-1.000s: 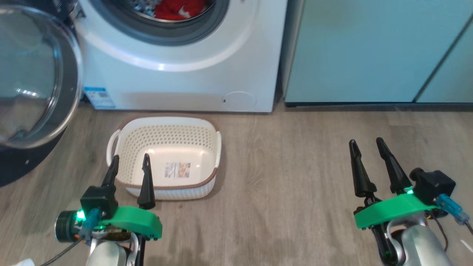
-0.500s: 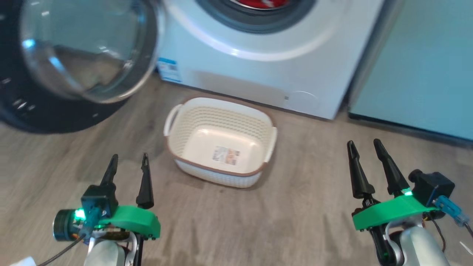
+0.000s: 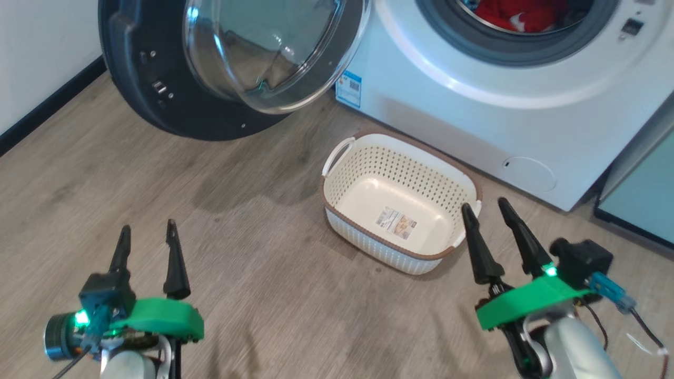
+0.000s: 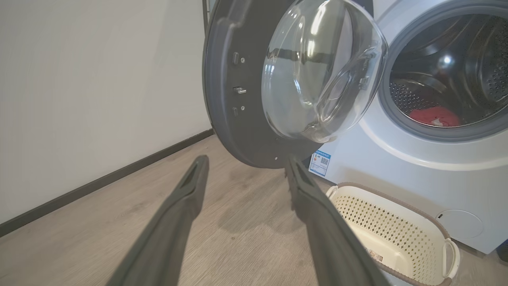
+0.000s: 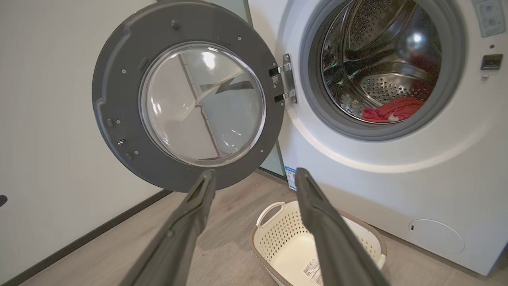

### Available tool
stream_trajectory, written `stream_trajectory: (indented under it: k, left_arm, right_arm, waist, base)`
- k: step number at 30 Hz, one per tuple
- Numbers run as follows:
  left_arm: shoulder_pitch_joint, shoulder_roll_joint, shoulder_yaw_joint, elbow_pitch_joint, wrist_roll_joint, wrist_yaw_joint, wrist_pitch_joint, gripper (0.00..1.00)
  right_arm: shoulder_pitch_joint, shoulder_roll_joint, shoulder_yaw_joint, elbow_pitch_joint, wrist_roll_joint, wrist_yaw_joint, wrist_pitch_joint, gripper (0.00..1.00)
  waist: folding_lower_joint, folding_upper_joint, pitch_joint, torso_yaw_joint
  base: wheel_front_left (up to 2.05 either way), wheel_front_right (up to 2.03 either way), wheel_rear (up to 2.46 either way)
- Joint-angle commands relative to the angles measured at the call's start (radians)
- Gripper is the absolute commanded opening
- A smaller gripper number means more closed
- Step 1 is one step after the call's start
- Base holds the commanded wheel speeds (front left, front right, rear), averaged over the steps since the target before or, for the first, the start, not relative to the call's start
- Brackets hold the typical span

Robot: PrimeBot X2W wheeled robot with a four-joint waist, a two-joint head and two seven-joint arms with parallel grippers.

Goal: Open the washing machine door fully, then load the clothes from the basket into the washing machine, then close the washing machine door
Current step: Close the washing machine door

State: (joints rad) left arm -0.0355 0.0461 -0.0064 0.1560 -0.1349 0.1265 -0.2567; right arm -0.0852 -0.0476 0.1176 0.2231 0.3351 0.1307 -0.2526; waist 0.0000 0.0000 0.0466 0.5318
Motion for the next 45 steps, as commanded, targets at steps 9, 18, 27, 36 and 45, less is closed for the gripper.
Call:
stream_trajectory:
  k: [9,18,27,36,45]
  left_arm:
    - [0.039,0.004,0.064,-0.091,-0.005,0.048,-0.005,1.0]
    - [0.049,0.004,0.047,-0.111,0.003,0.07,-0.005,1.0]
    - [0.039,0.004,0.043,-0.105,0.01,0.064,-0.005,1.0]
    - [0.035,0.004,0.035,-0.104,0.006,0.068,-0.005,1.0]
    - [0.032,0.004,0.028,-0.109,0.002,0.064,-0.005,0.33]
  right_arm:
    - [-0.109,-0.003,0.092,0.029,0.01,0.0,-0.009,1.0]
    - [-0.102,-0.003,0.083,0.023,0.024,0.0,-0.009,1.0]
    - [-0.092,-0.003,0.073,0.018,0.029,0.0,-0.009,1.0]
    - [-0.067,-0.003,0.059,0.007,0.018,0.0,-0.009,1.0]
    - [-0.061,-0.003,0.05,0.001,0.012,0.0,-0.009,1.0]
  waist:
    - [0.0,0.0,0.008,0.018]
    - [0.0,0.0,-0.006,0.013]
    - [0.0,0.0,-0.01,0.01]
    - [0.0,0.0,-0.01,0.007]
    - [0.0,0.0,-0.01,0.005]
  base:
    - [0.0,0.0,0.0]
    - [0.0,0.0,0.0]
    - [0.0,0.0,0.0]
    - [0.0,0.0,0.0]
    - [0.0,0.0,0.0]
